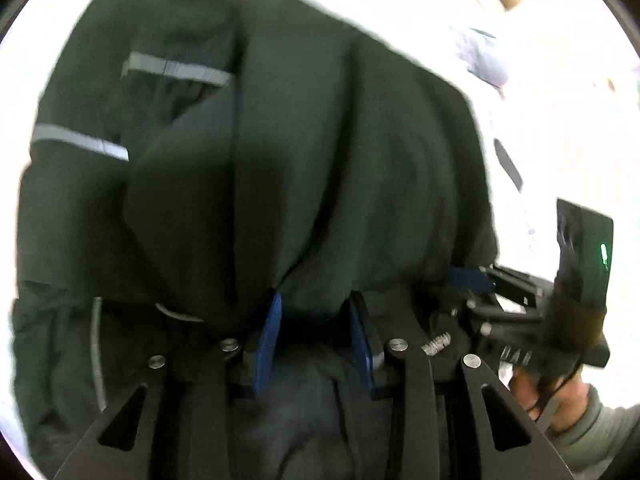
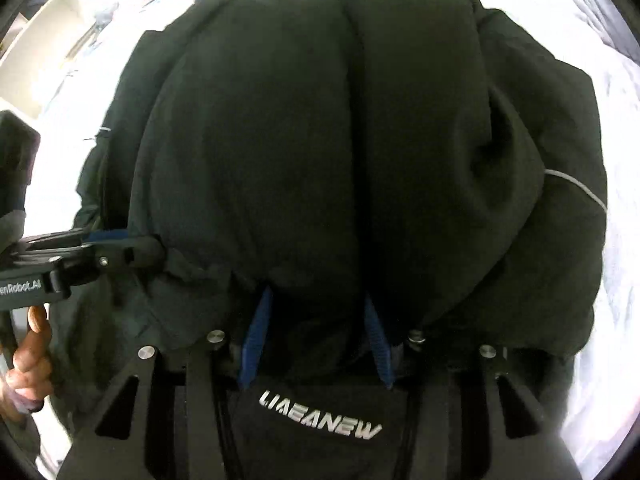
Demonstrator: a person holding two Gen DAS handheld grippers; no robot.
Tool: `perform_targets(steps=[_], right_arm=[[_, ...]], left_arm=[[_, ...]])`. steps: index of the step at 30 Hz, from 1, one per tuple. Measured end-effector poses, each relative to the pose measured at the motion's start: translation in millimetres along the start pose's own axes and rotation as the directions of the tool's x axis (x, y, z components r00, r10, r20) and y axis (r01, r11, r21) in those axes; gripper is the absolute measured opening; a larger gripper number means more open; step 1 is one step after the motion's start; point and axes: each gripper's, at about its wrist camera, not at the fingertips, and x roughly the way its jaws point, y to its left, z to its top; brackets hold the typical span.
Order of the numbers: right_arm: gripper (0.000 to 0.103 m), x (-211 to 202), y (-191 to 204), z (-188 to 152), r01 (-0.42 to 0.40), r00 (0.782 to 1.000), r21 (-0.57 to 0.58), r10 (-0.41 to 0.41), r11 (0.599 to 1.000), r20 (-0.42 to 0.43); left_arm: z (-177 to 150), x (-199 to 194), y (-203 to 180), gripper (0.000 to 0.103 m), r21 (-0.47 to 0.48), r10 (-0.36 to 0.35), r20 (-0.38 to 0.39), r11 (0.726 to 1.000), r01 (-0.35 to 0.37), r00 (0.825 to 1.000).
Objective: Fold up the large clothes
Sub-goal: 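Grasp the jacket hem with both grippers and lift it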
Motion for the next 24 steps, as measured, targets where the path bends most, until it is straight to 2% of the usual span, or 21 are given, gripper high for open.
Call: perform_targets(steps=[3,6,8,10,11,13,18,21,24], right_arm=[[0.049,-40,1,1,-0.058,0.998,0.016,0.058,0.998,0.040],[0.049,-67,19,1,-0.052,0.993,-0.057,0.057,0.997,0.106],[0.049,-57,28,0,-0.022,0.996,-0.090,0.030,0.996,0.089],[0.049,-26,28,-2,0.031,0.999,-0.094,-0.027,0.995,0.039],[0.049,-4,24,-5,0.046,0.999,-0.088,-0.046,0.995,-0.004],[0.049,20,17,-7,0.040,0.998,-0.069,-0.043,0.997,-0.052],[0.050,-5,29,-12,0.078,0.995,-0.123,-0.085,0.989,-0.057],[0.050,-29,22,-28,-0.007,0.998,-0.060,0.003,0.998,-0.069],[0.050,-53,10,-58,-0.073,0.995,0.021,0.074,0.997,-0.073]], left_arm=[[-9,-33,-17,0.036,0.055,-0.071,0.058,0.996,0.068,0.996],[-12,-38,-18,0.038,0.034,-0.079,0.090,0.997,0.076,0.993],[-11,-16,-4,0.038,-0.024,-0.014,0.053,1.000,0.015,0.999],[-12,17,16,0.040,-0.096,0.020,-0.038,0.995,-0.024,0.999],[-14,32,27,0.040,-0.150,-0.003,-0.064,0.989,-0.006,0.998],[-16,37,33,0.040,-0.202,-0.037,-0.049,0.979,0.027,0.998],[-38,-10,11,0.040,-0.162,-0.029,0.033,0.986,0.034,0.999],[-64,-41,1,0.040,-0.130,0.009,0.067,0.991,-0.001,0.998],[-103,-72,5,0.040,-0.148,0.029,0.097,0.989,-0.014,0.995]])
